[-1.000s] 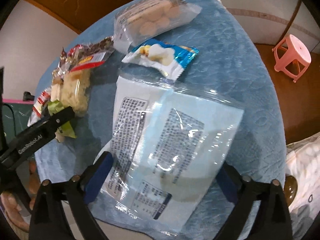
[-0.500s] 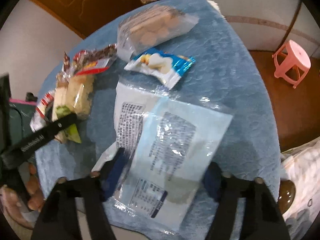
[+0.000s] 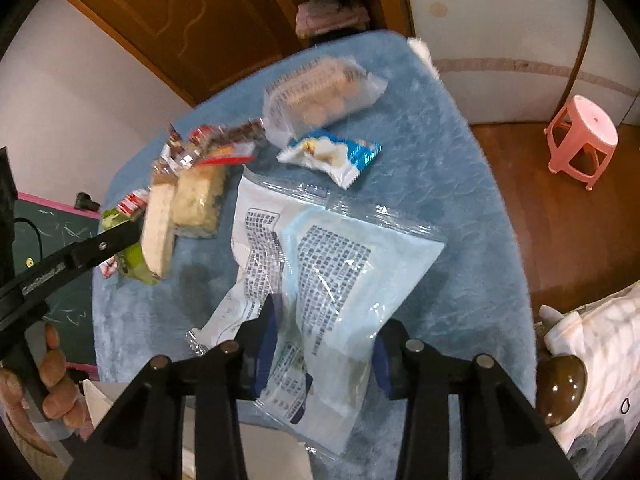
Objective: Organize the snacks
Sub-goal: 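Carry both packets over the white tray and release them inside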
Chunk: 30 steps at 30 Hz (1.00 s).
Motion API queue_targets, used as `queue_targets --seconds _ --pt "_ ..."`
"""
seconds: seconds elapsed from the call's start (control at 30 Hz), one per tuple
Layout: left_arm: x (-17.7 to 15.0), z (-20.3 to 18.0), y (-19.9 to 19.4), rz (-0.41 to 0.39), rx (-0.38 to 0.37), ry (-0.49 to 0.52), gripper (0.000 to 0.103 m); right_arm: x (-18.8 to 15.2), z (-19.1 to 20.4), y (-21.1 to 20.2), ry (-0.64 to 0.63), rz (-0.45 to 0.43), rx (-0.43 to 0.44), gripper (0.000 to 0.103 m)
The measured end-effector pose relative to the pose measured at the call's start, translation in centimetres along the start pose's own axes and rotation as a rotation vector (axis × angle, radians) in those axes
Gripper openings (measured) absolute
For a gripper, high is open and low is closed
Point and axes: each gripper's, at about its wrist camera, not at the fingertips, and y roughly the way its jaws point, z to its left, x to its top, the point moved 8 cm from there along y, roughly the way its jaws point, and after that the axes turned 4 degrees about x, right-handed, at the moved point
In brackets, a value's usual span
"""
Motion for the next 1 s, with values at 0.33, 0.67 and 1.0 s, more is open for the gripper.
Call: queue_targets --seconds 0.33,0.67,1.0 --pt "-2.4 -2.0 -13.3 -0.078 -0.059 0.112 0.038 -0.1 3.3 -11.7 0.007 -0.224 0.033 0.041" --pt "-9.5 0.5 -25.6 -0.168 -0.117 0.147 0.038 -6.4 9.8 -22.2 -0.091 -0.339 0.090 0.041" --pt "-17.3 4.6 -28.3 -0.163 -0.060 0.130 0.038 -14.3 14.7 -23.8 -0.196 -0.303 0.072 0.041"
